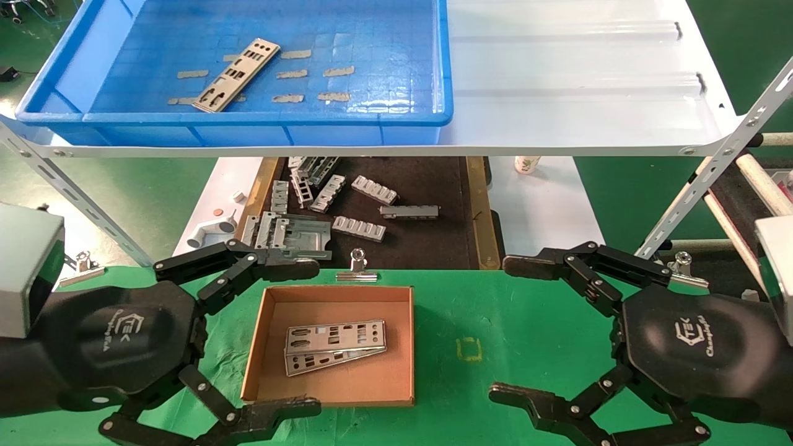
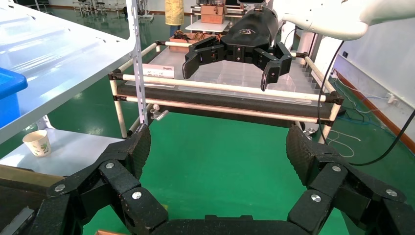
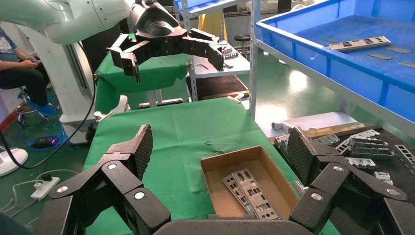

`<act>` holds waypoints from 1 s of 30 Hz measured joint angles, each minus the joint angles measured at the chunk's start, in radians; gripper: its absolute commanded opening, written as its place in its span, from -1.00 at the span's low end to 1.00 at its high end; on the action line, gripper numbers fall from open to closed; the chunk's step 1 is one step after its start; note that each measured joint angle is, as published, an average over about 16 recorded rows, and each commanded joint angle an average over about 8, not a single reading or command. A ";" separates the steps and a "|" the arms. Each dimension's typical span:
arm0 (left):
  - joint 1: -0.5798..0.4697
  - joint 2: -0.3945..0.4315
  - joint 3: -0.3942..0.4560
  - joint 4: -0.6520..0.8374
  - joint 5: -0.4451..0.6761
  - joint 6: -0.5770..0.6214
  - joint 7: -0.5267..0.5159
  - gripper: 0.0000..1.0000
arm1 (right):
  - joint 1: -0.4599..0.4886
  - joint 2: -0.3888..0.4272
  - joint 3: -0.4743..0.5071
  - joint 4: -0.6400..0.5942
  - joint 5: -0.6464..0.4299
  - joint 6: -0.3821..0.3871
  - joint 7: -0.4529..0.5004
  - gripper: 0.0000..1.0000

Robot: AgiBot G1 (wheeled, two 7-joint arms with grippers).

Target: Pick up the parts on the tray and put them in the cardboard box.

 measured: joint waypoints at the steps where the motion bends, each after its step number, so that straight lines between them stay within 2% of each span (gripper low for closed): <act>1: 0.000 0.000 0.000 0.000 0.000 0.000 0.000 1.00 | 0.000 0.000 0.000 0.000 0.000 0.000 0.000 1.00; 30: 0.000 0.000 0.000 0.000 0.000 0.000 0.000 1.00 | 0.000 0.000 0.000 0.000 0.000 0.000 0.000 1.00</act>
